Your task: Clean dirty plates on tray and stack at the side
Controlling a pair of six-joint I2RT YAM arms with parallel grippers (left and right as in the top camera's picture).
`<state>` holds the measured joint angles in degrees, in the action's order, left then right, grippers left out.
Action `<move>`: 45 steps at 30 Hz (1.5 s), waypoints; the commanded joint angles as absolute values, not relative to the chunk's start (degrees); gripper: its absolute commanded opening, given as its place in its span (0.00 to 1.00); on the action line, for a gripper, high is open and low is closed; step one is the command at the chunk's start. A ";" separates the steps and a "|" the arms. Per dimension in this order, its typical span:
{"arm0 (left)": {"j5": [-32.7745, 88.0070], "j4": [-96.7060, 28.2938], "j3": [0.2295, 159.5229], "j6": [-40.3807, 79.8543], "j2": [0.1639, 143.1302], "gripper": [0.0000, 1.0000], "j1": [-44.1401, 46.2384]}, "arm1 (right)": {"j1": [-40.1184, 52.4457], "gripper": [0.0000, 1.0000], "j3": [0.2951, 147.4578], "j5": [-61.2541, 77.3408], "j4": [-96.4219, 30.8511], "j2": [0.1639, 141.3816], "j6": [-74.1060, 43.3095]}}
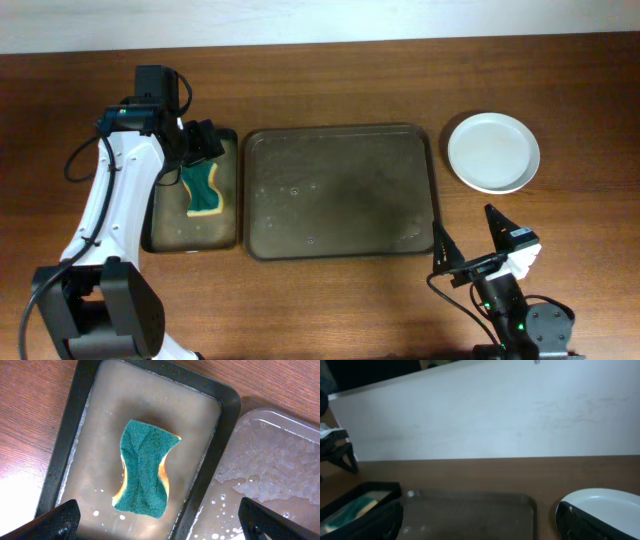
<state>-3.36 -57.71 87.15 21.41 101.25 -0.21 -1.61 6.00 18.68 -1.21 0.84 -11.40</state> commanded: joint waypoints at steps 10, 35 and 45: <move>-3.18 -57.76 87.68 20.93 100.68 0.99 -0.64 | -1.08 0.98 0.32 3.53 0.84 0.19 -9.23; -3.18 -57.76 87.68 20.93 100.68 0.99 -0.64 | -1.13 0.98 0.32 0.78 -4.56 0.19 5.56; -3.18 -57.76 87.68 20.93 100.68 0.99 -0.64 | -1.13 0.98 0.32 0.78 -4.56 0.19 5.56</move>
<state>-3.36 -57.71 87.15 21.41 101.25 -0.21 -1.58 0.62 1.32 -4.27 0.69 5.15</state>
